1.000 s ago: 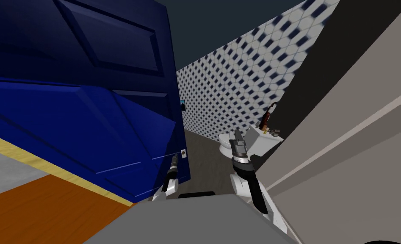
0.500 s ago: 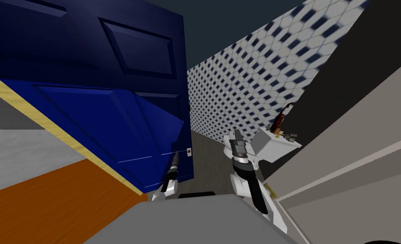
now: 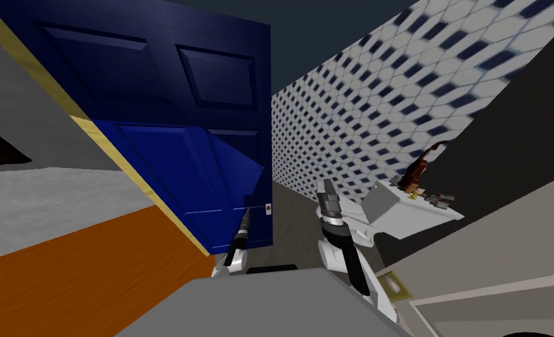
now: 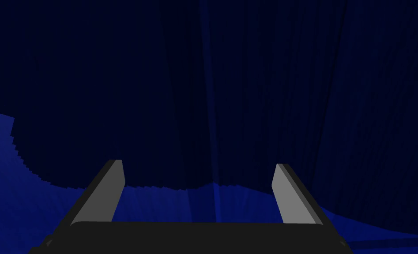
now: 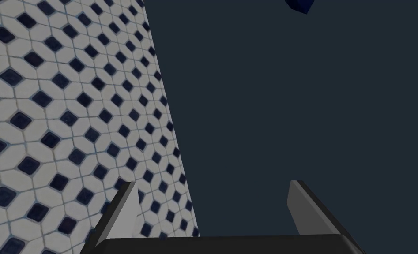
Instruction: Push the door open
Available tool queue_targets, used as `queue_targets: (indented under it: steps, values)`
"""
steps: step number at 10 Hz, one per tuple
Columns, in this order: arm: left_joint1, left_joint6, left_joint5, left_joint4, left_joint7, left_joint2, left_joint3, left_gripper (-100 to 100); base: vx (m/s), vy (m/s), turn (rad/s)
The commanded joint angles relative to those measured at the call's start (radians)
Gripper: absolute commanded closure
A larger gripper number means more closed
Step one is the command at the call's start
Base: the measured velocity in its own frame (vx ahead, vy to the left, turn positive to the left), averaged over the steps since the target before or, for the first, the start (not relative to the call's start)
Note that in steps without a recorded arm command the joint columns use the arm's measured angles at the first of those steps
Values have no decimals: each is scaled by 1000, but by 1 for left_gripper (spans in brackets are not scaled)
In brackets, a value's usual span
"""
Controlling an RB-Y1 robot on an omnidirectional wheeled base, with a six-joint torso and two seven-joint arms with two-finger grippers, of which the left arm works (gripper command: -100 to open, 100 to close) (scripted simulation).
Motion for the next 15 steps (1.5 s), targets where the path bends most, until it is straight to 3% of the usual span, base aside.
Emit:
queue_targets:
  steps: [1, 7, 12, 13, 15]
  values:
    - [-1, -2, 12, 3, 2, 1, -38, -100, -5, 28, 193]
    - [8, 4, 53, -14, -3, -26, -167, -100, -15, 0, 190]
    - [14, 9, 83, -26, -8, -72, -260, -100, -46, -69, 149]
    - [14, 9, 83, -26, -8, -72, -260, -100, -44, -101, 67]
    - [16, 10, 93, -30, -9, -97, -292, -100, -96, -157, 110]
